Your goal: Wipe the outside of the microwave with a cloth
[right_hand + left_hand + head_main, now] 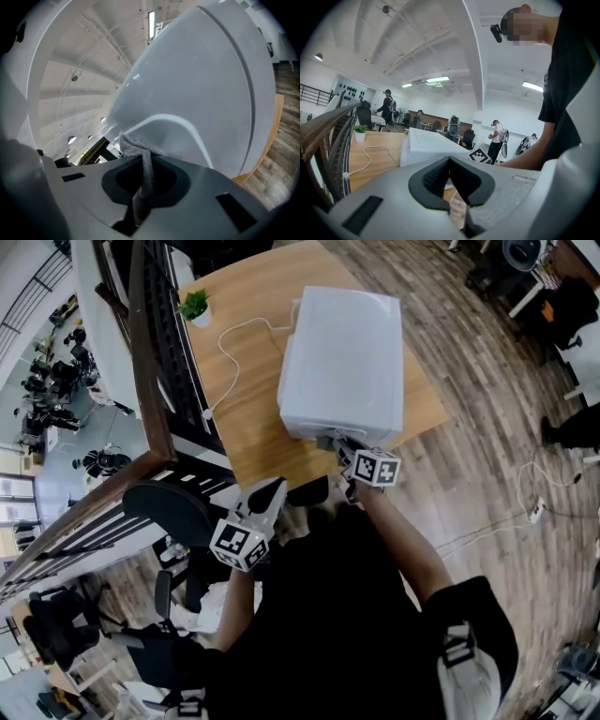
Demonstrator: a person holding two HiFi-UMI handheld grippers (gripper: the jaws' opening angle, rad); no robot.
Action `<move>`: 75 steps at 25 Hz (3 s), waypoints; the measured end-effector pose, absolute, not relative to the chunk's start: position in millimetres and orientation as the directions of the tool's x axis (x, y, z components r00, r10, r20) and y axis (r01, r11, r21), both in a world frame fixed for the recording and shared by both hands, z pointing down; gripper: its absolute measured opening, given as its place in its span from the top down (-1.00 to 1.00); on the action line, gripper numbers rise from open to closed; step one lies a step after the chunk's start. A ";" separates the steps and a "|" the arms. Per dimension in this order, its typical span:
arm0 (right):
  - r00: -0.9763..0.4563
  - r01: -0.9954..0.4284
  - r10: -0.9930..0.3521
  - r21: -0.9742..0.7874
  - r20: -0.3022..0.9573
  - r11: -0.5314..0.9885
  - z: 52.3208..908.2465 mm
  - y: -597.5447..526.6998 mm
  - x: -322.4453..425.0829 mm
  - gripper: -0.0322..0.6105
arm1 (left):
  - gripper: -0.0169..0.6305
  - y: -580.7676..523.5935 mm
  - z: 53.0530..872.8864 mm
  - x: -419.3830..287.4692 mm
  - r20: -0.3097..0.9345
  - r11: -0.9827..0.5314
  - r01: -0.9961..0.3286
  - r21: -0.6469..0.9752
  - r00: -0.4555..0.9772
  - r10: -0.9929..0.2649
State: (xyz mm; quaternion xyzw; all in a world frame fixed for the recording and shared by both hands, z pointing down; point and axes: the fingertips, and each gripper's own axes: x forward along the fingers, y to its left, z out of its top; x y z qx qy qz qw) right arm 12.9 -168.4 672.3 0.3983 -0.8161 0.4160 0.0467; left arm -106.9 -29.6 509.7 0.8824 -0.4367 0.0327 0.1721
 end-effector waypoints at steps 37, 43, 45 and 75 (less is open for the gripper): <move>-0.550 -0.743 -0.726 -0.639 0.413 0.199 669.9 -160.3 126.8 0.84 | 0.94 -29.4 508.2 -97.9 0.213 -0.587 -0.763 0.272 0.643 -0.736; -0.528 -0.752 -0.739 -0.634 0.419 0.178 672.7 -160.3 139.8 0.84 | 0.94 -29.6 509.1 -95.7 0.206 -0.593 -0.757 0.273 0.648 -0.733; -0.524 -0.754 -0.740 -0.633 0.421 0.173 673.7 -159.4 140.6 0.84 | 0.94 -28.4 509.1 -95.6 0.205 -0.593 -0.758 0.274 0.648 -0.733; -0.491 -0.779 -0.718 -0.618 0.493 0.108 718.8 -159.1 145.0 0.84 | 0.94 -10.9 508.2 -109.6 0.210 -0.566 -0.778 0.273 0.622 -0.754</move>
